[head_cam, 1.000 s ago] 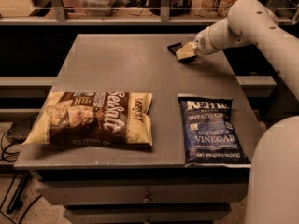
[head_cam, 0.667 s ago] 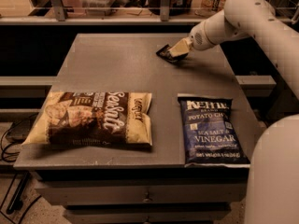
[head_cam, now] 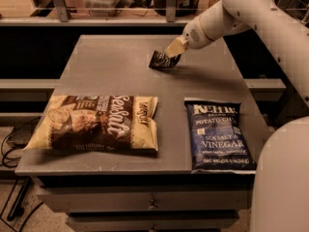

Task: Move rxbar chocolate near brown chip bag

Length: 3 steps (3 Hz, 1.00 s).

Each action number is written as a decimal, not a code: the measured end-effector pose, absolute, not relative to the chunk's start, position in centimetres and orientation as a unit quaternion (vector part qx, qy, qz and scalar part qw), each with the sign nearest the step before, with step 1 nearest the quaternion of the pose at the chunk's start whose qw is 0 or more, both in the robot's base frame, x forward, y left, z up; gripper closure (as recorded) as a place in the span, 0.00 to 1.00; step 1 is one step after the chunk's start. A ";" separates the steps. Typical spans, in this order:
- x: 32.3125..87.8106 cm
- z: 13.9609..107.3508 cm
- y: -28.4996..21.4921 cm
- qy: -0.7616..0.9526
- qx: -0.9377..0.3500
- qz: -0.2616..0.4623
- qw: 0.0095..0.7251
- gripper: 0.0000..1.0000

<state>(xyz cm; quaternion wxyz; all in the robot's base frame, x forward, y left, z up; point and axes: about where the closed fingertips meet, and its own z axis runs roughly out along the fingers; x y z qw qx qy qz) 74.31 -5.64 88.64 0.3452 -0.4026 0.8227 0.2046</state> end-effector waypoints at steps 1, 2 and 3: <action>71.5 88.3 -3.1 0.811 -0.434 0.241 0.310 1.00; 66.9 87.1 -0.5 0.802 -0.453 0.300 0.248 1.00; 64.2 86.2 0.8 0.796 -0.461 0.329 0.212 1.00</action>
Offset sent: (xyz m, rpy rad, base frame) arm -0.1058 0.0644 -0.0180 0.0811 0.2968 0.2754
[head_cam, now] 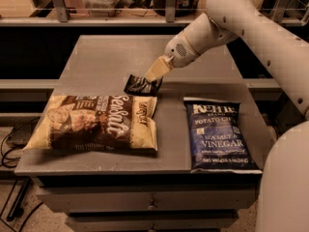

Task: Move rxbar chocolate near brown chip bag

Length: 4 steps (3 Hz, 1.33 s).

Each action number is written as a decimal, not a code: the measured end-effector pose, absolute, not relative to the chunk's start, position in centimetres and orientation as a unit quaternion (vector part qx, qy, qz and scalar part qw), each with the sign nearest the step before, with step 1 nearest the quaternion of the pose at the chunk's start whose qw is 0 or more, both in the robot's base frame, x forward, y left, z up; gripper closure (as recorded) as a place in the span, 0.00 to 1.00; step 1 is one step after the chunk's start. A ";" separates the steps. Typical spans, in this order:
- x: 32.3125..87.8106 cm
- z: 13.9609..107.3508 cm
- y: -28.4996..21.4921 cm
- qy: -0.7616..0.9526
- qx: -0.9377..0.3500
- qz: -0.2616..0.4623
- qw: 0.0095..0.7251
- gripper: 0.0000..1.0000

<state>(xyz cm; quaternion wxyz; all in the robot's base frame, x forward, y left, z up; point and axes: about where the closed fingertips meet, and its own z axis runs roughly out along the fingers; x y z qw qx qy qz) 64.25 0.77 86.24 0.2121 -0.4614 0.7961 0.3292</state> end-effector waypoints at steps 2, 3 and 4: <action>61.2 84.8 2.0 0.796 -0.454 0.366 0.165 0.60; 61.1 84.7 2.3 0.795 -0.455 0.368 0.162 0.36; 61.1 84.5 2.5 0.794 -0.455 0.368 0.161 0.12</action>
Offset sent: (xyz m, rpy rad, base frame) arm -0.0422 0.0137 -0.0167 0.0257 0.1531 0.0373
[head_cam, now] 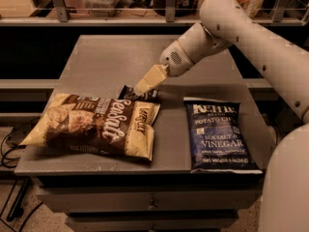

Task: Move rxbar chocolate near brown chip bag

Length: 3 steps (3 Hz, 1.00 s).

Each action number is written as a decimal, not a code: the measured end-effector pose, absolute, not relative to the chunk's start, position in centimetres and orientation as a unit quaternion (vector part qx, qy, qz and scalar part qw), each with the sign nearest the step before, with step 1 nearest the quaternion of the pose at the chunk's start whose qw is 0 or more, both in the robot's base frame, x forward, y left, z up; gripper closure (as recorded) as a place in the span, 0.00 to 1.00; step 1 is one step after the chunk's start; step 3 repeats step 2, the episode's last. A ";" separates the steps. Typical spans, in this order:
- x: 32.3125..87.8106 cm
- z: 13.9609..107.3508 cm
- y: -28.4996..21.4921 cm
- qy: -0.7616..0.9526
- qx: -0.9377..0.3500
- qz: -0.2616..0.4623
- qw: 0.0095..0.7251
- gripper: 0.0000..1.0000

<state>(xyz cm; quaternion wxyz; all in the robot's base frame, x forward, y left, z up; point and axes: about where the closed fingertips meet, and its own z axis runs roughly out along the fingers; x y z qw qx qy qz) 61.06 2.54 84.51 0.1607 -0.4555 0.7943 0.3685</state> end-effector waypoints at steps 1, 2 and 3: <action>61.0 84.4 2.7 0.794 -0.456 0.369 0.159 0.00; 61.0 84.4 2.8 0.794 -0.456 0.369 0.159 0.00; 61.0 84.4 2.8 0.794 -0.456 0.369 0.159 0.00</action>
Offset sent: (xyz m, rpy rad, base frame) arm -0.0002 0.0019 -0.0012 0.0002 0.0020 0.0030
